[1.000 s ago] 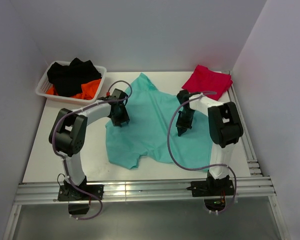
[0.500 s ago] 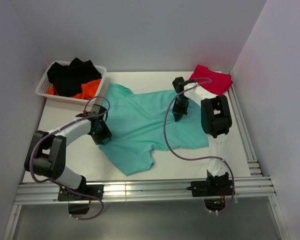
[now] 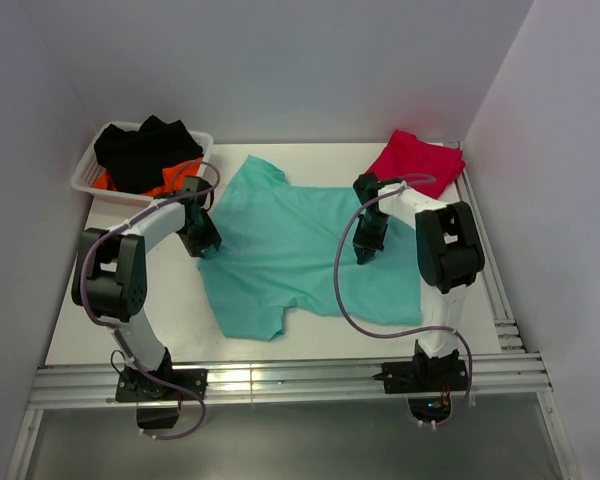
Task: Fold and stack the t-shirts
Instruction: Flatten the tshirt out
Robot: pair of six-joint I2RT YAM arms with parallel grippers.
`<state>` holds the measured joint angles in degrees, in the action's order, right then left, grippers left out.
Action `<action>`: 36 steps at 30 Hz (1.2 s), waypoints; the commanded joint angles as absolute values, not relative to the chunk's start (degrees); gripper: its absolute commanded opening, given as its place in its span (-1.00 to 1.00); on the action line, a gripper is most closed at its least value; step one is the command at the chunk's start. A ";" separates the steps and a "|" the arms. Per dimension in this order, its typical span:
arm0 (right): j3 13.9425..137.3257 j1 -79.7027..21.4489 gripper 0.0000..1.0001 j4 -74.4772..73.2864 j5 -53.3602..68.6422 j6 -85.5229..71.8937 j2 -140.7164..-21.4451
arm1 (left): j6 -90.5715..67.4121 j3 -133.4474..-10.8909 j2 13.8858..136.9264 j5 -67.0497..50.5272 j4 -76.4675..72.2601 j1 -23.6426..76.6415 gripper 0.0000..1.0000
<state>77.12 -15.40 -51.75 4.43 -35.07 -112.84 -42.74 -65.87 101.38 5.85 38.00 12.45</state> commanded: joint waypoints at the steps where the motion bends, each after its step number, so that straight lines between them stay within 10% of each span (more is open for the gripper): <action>1: 77.43 -15.73 -0.76 -52.20 0.62 -34.54 -106.80 | -41.31 -70.57 99.15 6.50 39.28 12.48 -0.04; 4: 79.71 -15.73 0.21 -53.61 0.09 -34.01 -102.14 | -42.44 -73.12 95.28 7.12 41.21 12.83 0.01; 6: 83.38 -15.73 0.40 -56.33 -2.20 -33.93 -100.29 | -43.50 -74.78 92.30 7.38 43.40 12.92 0.04; 16: 90.19 -16.79 0.43 -66.79 -3.87 -34.10 -88.35 | -51.57 -68.05 70.34 6.51 53.43 16.95 0.12; 26: 63.84 -19.60 0.37 -66.97 -3.43 -39.37 -62.78 | -71.27 -33.08 39.83 1.39 55.37 30.49 0.26; 36: 63.63 -20.04 0.34 -72.42 -5.26 -39.38 -58.89 | -78.22 -26.10 41.83 3.16 46.86 33.66 0.13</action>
<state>60.16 -19.64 -70.41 -2.61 -39.16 -59.05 -74.72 -26.28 39.66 1.72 52.77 33.06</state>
